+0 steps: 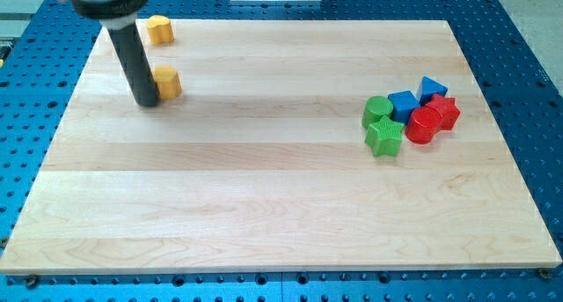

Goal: Push hexagon into heart

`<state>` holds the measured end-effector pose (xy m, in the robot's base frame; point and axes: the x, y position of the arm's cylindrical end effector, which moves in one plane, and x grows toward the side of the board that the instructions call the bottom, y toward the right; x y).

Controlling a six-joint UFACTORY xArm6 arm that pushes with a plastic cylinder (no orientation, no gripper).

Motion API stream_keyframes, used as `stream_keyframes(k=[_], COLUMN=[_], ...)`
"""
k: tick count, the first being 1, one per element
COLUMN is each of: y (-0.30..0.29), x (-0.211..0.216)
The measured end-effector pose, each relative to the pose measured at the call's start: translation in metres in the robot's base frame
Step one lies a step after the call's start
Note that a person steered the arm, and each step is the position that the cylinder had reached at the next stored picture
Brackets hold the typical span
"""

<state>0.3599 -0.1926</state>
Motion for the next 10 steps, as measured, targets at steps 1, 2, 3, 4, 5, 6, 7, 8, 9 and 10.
stream_keyframes(k=[1,2,3,4,5,6,7,8,9,10], y=[0.000,0.011,0.047,0.040,0.037,0.032,0.018,0.003,-0.008,-0.008], x=[0.013,0.033,0.009,-0.045,-0.076,-0.086,-0.076,-0.051,-0.062,-0.069])
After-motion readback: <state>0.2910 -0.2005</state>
